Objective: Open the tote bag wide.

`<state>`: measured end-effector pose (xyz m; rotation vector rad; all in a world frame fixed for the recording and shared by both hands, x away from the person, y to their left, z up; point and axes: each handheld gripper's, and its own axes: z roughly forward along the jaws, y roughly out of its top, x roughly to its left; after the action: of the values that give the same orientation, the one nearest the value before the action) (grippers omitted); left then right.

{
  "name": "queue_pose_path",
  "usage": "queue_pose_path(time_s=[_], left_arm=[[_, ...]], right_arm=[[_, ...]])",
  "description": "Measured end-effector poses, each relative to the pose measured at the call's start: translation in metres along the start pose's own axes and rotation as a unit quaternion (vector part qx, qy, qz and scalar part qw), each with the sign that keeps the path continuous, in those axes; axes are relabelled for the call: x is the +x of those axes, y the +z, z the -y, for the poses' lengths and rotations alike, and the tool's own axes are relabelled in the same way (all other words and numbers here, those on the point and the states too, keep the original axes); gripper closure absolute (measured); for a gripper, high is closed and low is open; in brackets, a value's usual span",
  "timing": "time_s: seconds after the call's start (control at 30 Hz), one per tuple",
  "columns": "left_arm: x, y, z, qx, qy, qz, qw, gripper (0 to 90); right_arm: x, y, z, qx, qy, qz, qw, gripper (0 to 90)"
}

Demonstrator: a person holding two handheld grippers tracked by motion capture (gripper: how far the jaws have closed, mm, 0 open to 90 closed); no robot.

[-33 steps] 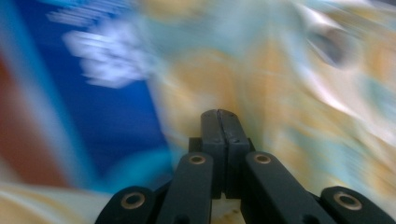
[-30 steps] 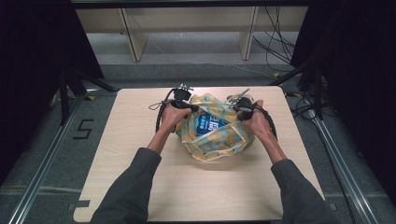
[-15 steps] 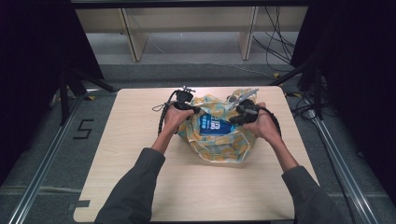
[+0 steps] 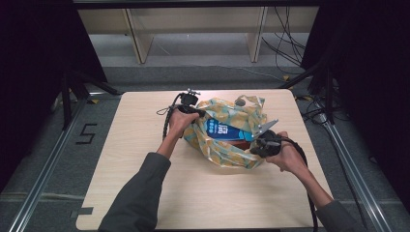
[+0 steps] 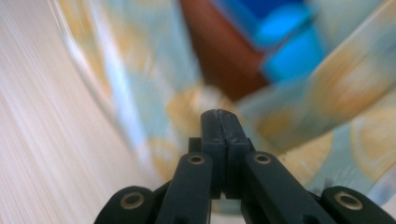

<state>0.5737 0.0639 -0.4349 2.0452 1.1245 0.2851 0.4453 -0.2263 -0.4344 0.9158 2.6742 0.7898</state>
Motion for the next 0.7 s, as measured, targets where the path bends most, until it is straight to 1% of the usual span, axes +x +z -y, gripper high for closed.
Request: queue_pose_path(time_s=[0.03, 0.07, 0.1, 0.13, 0.17, 0.2, 0.23, 0.27, 0.3, 0.33, 0.37, 0.4, 0.43, 0.5, 0.53, 0.57, 0.6, 0.63, 0.67, 0.7], left_arm=[[-0.004, -0.002, -0.001, -0.006, 0.004, -0.004, 1.0000, 78.9], [-0.008, -0.005, -0.001, -0.014, 0.012, -0.009, 0.9998, 74.0], [-0.011, -0.009, -0.002, -0.021, 0.016, -0.005, 0.9996, 71.6], [-0.015, -0.014, -0.003, -0.033, 0.019, -0.001, 0.9993, 69.8], [-0.019, -0.019, -0.003, -0.043, 0.021, 0.001, 0.9988, 67.3], [-0.024, -0.024, -0.003, -0.053, 0.023, 0.006, 0.9983, 65.3], [-0.028, -0.028, -0.003, -0.059, 0.028, 0.010, 0.9978, 65.2], [-0.033, -0.033, -0.002, -0.066, 0.036, 0.016, 0.9970, 65.4], [-0.038, -0.036, 0.000, -0.070, 0.042, 0.028, 0.9963, 66.4], [-0.043, -0.040, 0.002, -0.068, 0.050, 0.036, 0.9958, 67.4], [-0.046, -0.043, 0.004, -0.066, 0.059, 0.042, 0.9952, 68.2], [-0.049, -0.044, 0.006, -0.064, 0.067, 0.043, 0.9947, 69.0], [-0.051, -0.045, 0.009, -0.059, 0.074, 0.049, 0.9943, 70.3], [-0.053, -0.044, 0.014, -0.052, 0.081, 0.058, 0.9937, 71.1], [-0.053, -0.042, 0.018, -0.045, 0.082, 0.062, 0.9937, 71.6], [-0.054, -0.040, 0.022, -0.036, 0.085, 0.066, 0.9935, 72.0], [-0.054, -0.038, 0.025, -0.031, 0.085, 0.066, 0.9937, 72.6], [-0.055, -0.035, 0.029, -0.020, 0.089, 0.072, 0.9933, 72.7], [-0.056, -0.032, 0.033, -0.009, 0.091, 0.077, 0.9929, 72.9], [-0.057, -0.030, 0.038, -0.001, 0.094, 0.080, 0.9924, 73.0]], right_arm=[[-0.002, -0.006, -0.006, -0.021, 0.007, -0.002, 0.9998, 90.0], [-0.004, -0.010, -0.014, -0.044, 0.005, 0.004, 0.9990, 90.0], [-0.008, -0.013, -0.021, -0.057, -0.007, 0.008, 0.9983, 90.0], [-0.010, -0.013, -0.028, -0.065, -0.004, 0.010, 0.9978, 90.0], [-0.013, -0.010, -0.035, -0.074, -0.010, 0.017, 0.9971, 90.0], [-0.015, -0.008, -0.042, -0.072, -0.011, 0.020, 0.9972, 90.0], [-0.018, -0.004, -0.048, -0.070, -0.015, 0.026, 0.9971, 90.0], [-0.021, 0.000, -0.054, -0.065, -0.019, 0.026, 0.9973, 90.0], [-0.022, 0.004, -0.058, -0.055, -0.008, 0.025, 0.9982, 90.0], [-0.024, 0.009, -0.062, -0.052, 0.000, 0.023, 0.9984, 90.0], [-0.027, 0.013, -0.065, -0.046, -0.002, 0.027, 0.9986, 90.0], [-0.030, 0.015, -0.067, -0.036, -0.002, 0.018, 0.9992, 90.0], [-0.031, 0.020, -0.069, -0.035, 0.005, 0.026, 0.9990, 90.0], [-0.033, 0.026, -0.072, -0.018, 0.001, 0.013, 0.9997, 90.0], [-0.033, 0.031, -0.073, -0.017, -0.004, 0.015, 0.9997, 90.0], [-0.034, 0.032, -0.074, -0.002, -0.012, 0.012, 0.9999, 90.0], [-0.034, 0.036, -0.074, 0.004, -0.013, 0.014, 0.9998, 90.0], [-0.033, 0.037, -0.075, 0.008, -0.012, 0.014, 0.9998, 90.0], [-0.034, 0.040, -0.075, 0.005, -0.014, 0.018, 0.9997, 90.0], [-0.036, 0.042, -0.075, 0.008, -0.021, 0.020, 0.9996, 90.0]])
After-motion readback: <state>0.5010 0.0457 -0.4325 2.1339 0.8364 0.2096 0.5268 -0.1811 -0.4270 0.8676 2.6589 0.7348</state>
